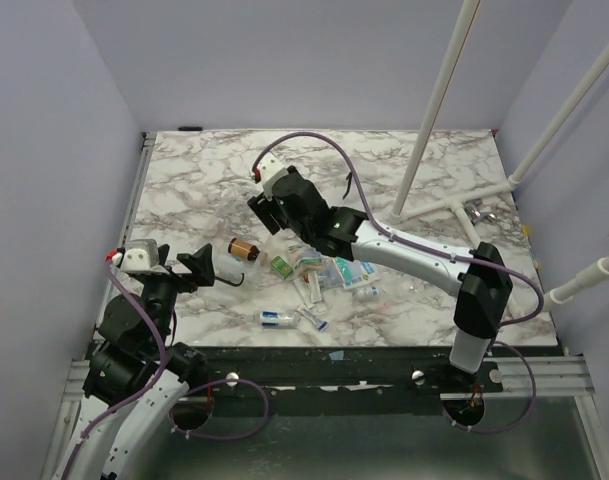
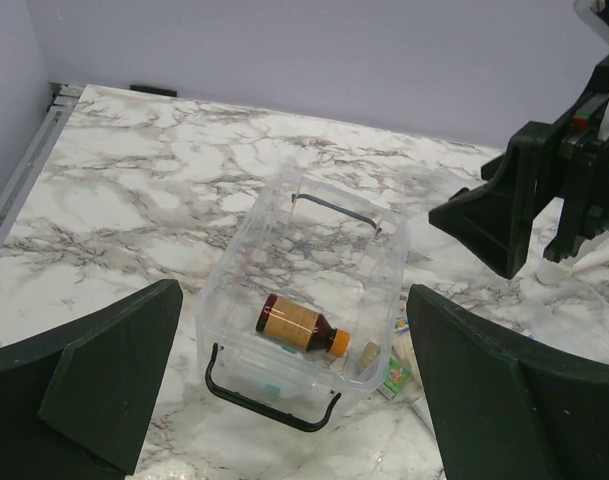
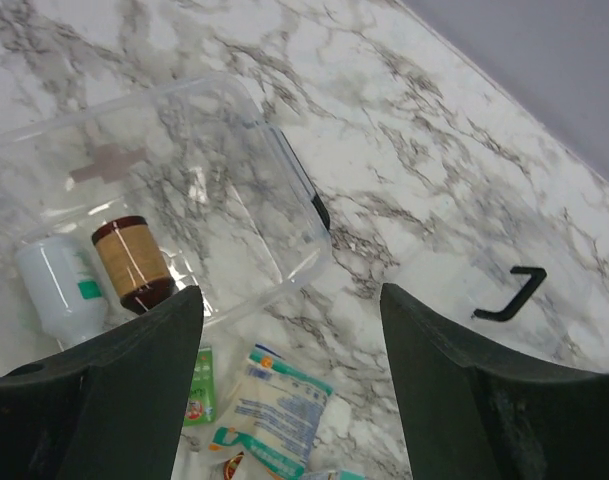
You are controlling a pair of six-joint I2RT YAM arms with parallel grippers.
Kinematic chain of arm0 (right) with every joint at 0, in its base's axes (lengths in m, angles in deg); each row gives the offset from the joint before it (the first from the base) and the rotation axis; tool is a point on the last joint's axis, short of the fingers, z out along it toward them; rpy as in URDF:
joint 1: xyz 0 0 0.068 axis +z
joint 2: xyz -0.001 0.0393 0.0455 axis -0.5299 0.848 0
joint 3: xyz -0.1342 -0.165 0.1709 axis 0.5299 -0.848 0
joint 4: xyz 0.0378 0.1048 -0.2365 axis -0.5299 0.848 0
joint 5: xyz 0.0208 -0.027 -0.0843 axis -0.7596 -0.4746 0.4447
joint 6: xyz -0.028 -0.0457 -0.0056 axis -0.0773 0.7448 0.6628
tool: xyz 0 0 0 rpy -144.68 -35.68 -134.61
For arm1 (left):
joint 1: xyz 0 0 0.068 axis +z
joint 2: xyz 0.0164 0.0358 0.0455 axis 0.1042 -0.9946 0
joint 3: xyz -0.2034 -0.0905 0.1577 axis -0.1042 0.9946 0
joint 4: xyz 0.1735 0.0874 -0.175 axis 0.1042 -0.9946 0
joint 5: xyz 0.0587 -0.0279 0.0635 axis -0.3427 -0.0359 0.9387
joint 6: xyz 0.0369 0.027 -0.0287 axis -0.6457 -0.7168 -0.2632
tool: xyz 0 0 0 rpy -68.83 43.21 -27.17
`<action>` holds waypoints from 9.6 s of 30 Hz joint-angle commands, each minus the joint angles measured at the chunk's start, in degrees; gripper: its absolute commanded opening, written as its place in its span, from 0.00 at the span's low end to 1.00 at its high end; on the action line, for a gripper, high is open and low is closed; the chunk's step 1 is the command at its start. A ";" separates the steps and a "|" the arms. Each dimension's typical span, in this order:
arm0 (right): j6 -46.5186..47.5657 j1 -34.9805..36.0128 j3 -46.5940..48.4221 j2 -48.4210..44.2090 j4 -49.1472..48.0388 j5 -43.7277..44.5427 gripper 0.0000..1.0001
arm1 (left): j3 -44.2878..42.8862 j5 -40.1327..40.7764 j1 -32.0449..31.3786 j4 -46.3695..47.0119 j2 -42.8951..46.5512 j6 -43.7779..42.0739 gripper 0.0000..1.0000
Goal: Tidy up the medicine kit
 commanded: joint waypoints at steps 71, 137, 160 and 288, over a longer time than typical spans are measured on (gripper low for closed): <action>-20.80 -6.19 -22.25 -8.44 1.41 8.27 0.01 | 1.11 -1.11 -0.08 0.90 -0.78 0.30 0.98; 13.56 -6.64 30.96 36.87 22.11 -28.50 0.07 | 1.37 -2.49 -0.37 1.32 0.96 0.82 0.98; 10.90 -6.64 30.74 31.51 15.83 -20.60 0.52 | 1.37 -2.49 -0.35 1.30 0.08 0.65 0.98; -12.52 -7.45 2.92 -0.34 11.27 -8.33 0.01 | 1.37 -3.34 -0.32 1.42 -1.30 0.32 0.98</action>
